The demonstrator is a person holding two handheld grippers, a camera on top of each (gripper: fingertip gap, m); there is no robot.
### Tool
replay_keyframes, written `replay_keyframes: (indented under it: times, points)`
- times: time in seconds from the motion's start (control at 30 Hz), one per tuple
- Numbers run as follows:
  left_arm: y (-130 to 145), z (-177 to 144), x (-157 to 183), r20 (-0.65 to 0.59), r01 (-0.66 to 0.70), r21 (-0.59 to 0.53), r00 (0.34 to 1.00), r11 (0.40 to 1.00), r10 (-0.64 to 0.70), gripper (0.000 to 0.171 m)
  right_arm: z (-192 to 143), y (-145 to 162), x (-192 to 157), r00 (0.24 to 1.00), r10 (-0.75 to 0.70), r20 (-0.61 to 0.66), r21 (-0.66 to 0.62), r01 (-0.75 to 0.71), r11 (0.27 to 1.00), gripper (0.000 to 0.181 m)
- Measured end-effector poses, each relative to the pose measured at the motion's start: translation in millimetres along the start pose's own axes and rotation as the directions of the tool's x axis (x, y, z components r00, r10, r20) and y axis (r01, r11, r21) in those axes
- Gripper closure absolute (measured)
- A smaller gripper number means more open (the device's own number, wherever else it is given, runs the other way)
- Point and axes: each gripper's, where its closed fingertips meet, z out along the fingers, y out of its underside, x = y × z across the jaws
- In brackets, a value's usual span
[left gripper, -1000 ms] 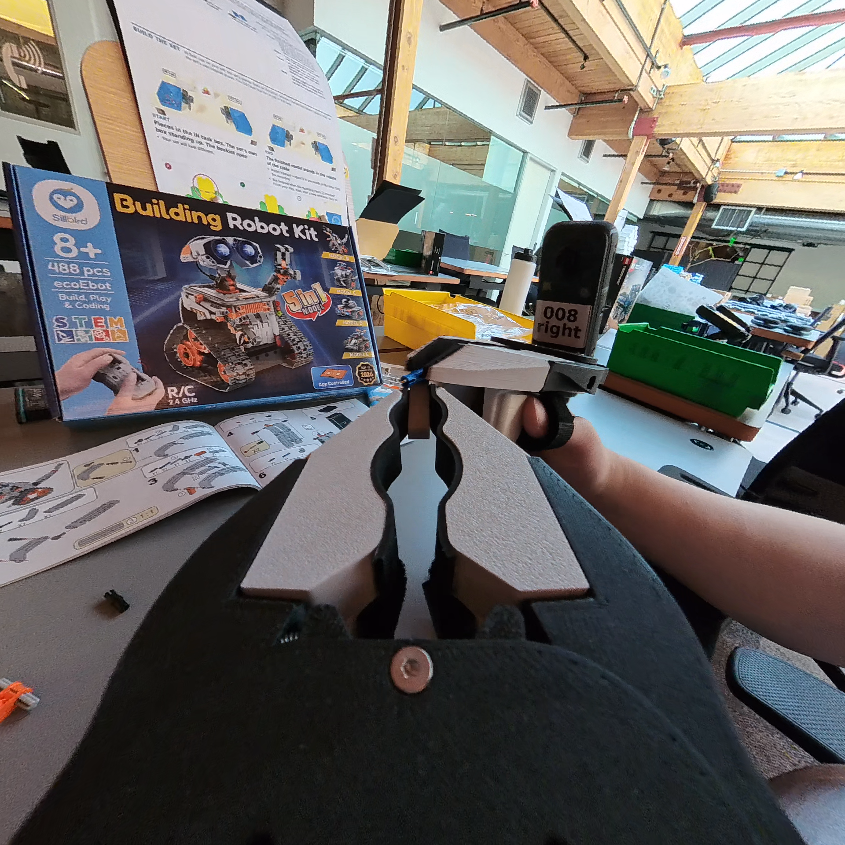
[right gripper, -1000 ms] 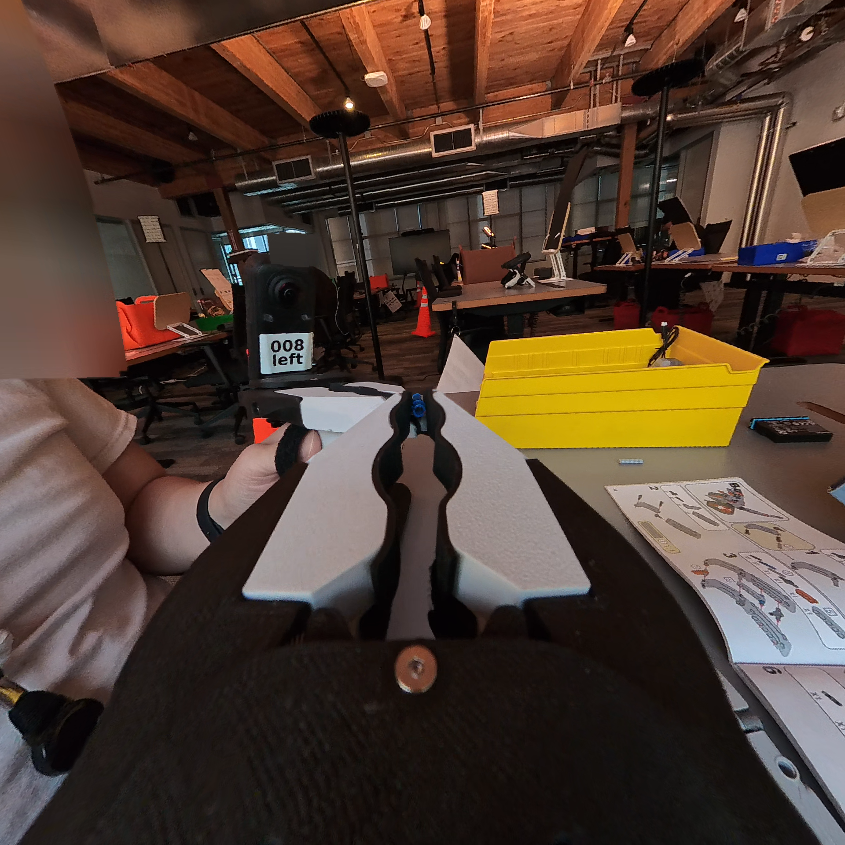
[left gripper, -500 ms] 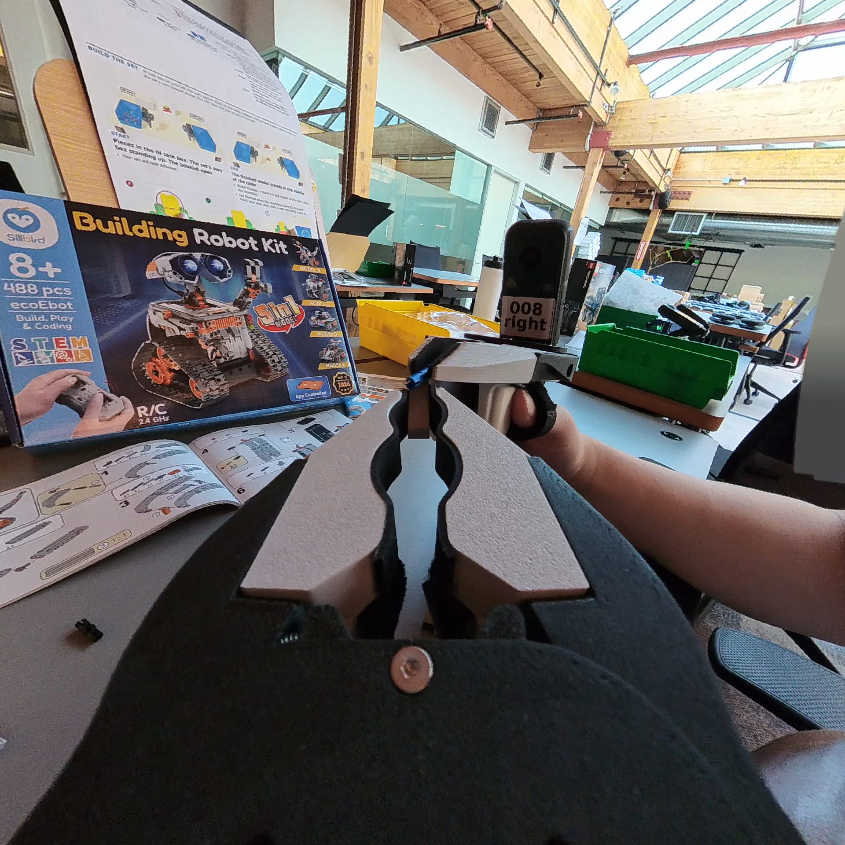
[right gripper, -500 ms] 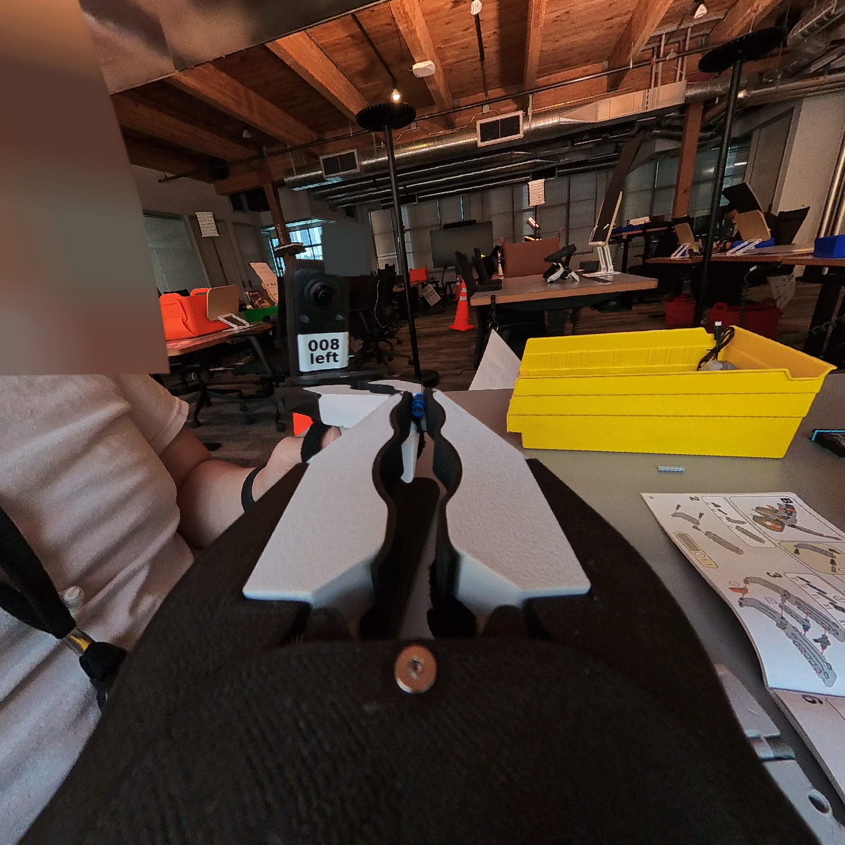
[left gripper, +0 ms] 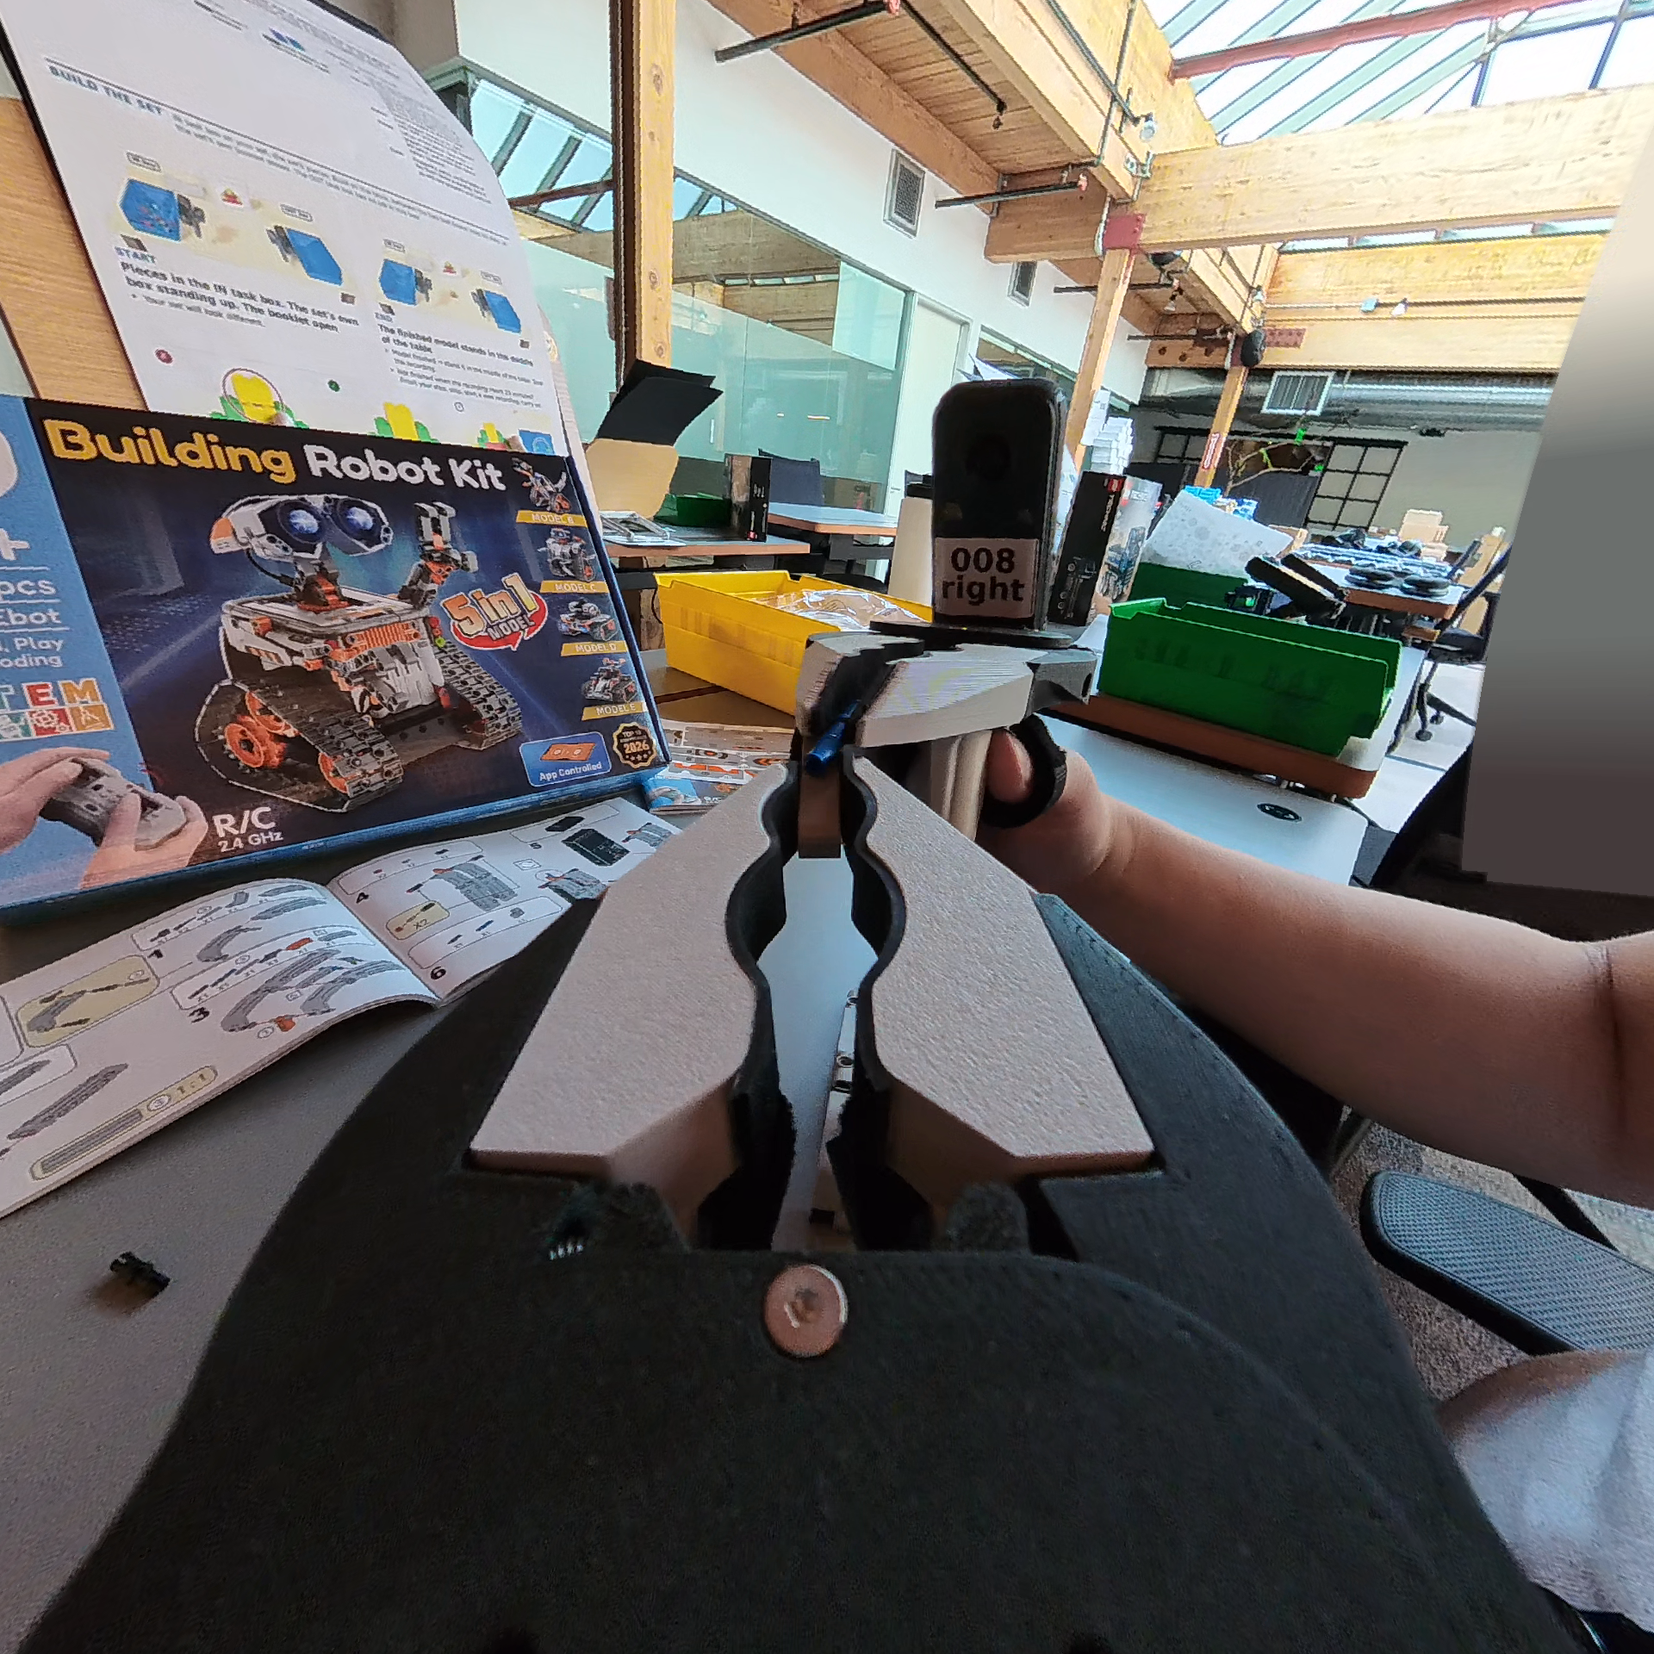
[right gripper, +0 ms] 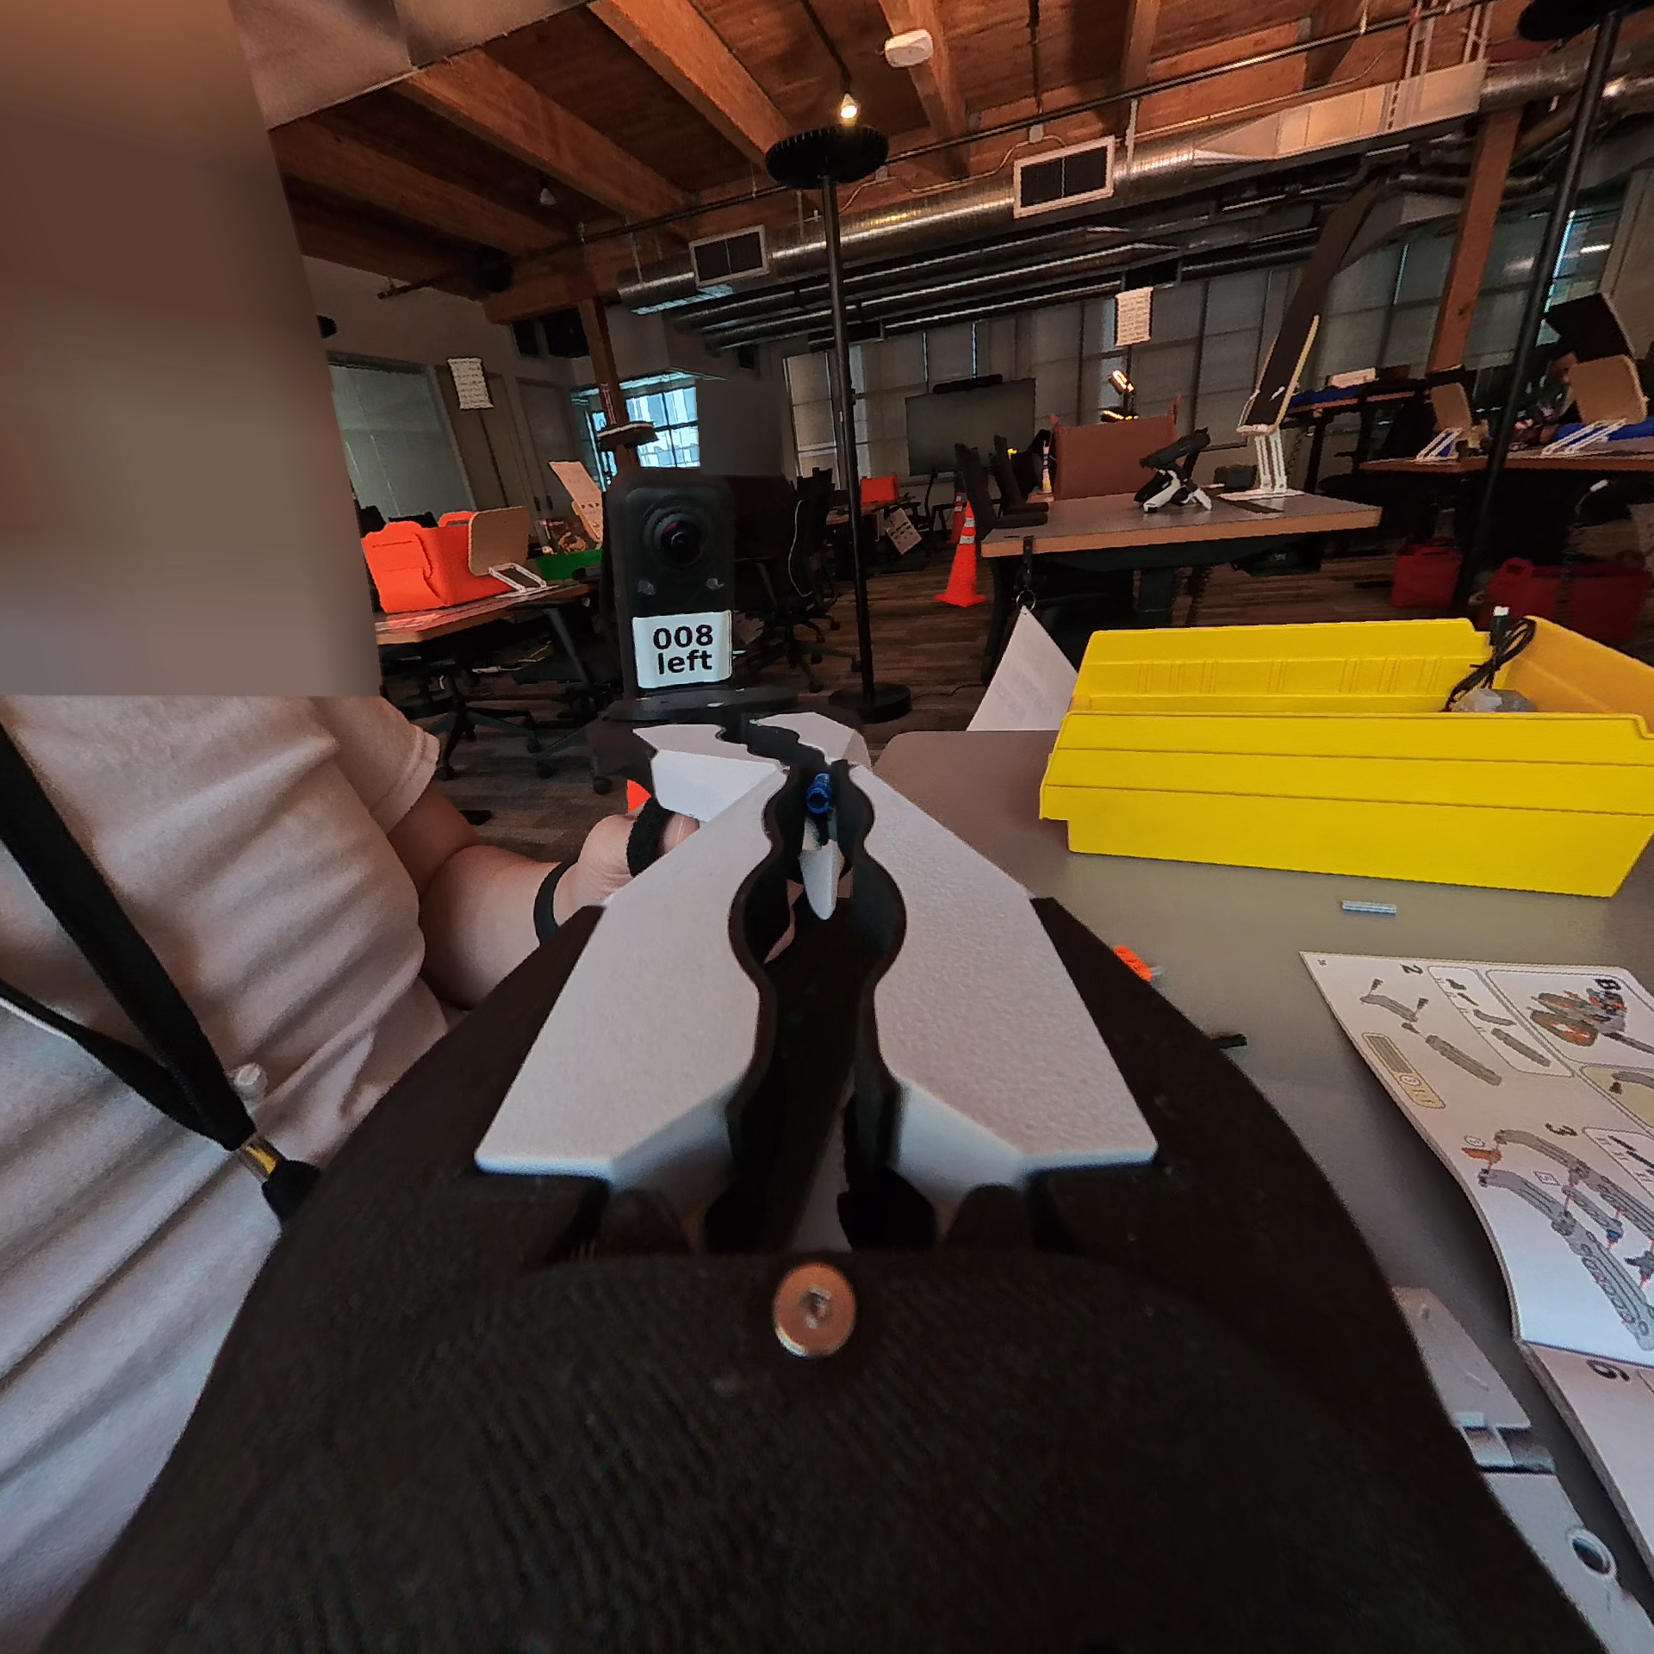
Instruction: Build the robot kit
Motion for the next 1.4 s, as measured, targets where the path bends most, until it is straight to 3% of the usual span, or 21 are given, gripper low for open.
replay_keyframes:
  times: [0.67, 1.07, 1.27, 1.4]
  points:
    - [11, 3, 9, -0.087, -0.023, -0.081, 0.996, 0.996, 0.015, 0.166, -8, 11, -8, 0.998, 0.022, 0.057, -0.115, -0.015, 0.993, 0.176]
    - [8, 2, 12, -0.113, 0.012, -0.053, 0.993, 0.999, -0.018, 0.166, -12, 6, -9, 0.997, 0.034, 0.063, -0.102, -0.028, 0.994, 0.178]
    - [4, -9, 0, -0.156, 0.155, -0.046, 0.975, 0.987, -0.161, 0.166, -15, 6, -4, 0.996, -0.087, -0.002, -0.113, 0.086, 0.990, 0.177]
    - [-2, -17, -4, -0.202, 0.255, -0.020, 0.946, 0.967, -0.253, 0.166, -12, 11, -2, 0.996, -0.088, -0.012, -0.129, 0.085, 0.988, 0.177]
